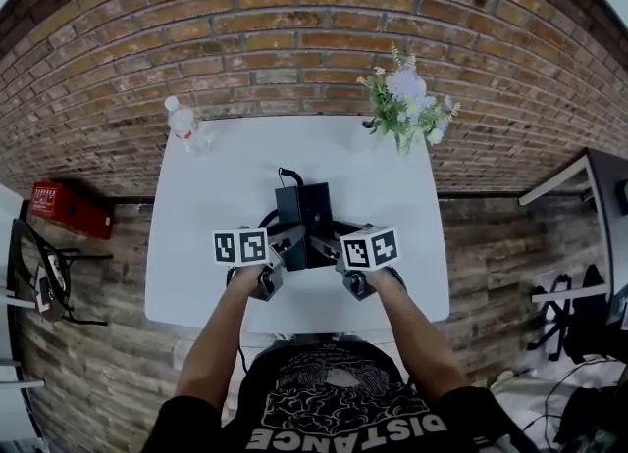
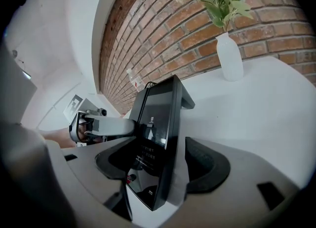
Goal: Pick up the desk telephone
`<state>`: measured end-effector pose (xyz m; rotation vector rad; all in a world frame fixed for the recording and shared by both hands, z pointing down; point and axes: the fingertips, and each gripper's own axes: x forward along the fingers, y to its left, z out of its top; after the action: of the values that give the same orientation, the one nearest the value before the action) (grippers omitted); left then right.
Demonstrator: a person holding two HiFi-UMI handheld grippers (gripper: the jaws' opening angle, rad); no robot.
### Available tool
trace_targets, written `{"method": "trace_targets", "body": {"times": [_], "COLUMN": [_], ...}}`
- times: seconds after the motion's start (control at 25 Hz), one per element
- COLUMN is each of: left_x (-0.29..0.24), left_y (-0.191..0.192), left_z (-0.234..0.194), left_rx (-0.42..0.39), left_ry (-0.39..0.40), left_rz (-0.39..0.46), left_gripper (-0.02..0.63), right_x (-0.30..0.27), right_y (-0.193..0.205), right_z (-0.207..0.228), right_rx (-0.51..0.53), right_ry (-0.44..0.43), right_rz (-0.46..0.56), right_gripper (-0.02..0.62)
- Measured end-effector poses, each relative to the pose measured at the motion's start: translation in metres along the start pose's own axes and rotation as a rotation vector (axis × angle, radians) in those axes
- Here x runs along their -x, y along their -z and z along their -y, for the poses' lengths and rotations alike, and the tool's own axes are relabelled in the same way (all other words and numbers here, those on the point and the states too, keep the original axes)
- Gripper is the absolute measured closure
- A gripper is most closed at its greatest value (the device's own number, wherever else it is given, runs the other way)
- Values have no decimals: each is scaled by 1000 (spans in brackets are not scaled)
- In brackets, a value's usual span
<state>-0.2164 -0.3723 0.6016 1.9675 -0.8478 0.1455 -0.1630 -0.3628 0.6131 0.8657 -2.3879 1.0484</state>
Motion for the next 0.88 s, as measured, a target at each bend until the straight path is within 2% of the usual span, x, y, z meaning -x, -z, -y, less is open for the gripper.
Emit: {"method": "trace_targets", "body": {"times": [0.2, 0.6, 0.88], "left_x": [-5, -3, 4], "left_y": [3, 2, -4], "left_z": [0, -1, 6], "left_rx": [-14, -13, -13], "left_ry": [-18, -42, -60], "left_rz": [-19, 34, 69], "left_gripper": [383, 397, 399], "right_x": [-2, -2, 3], "right_y": [0, 0, -8], "right_z": [-1, -2, -8], "right_rx": [-22, -78, -39], "right_ry": [-18, -27, -34], "right_rz": [5, 27, 40], "right_gripper": [318, 341, 344]}}
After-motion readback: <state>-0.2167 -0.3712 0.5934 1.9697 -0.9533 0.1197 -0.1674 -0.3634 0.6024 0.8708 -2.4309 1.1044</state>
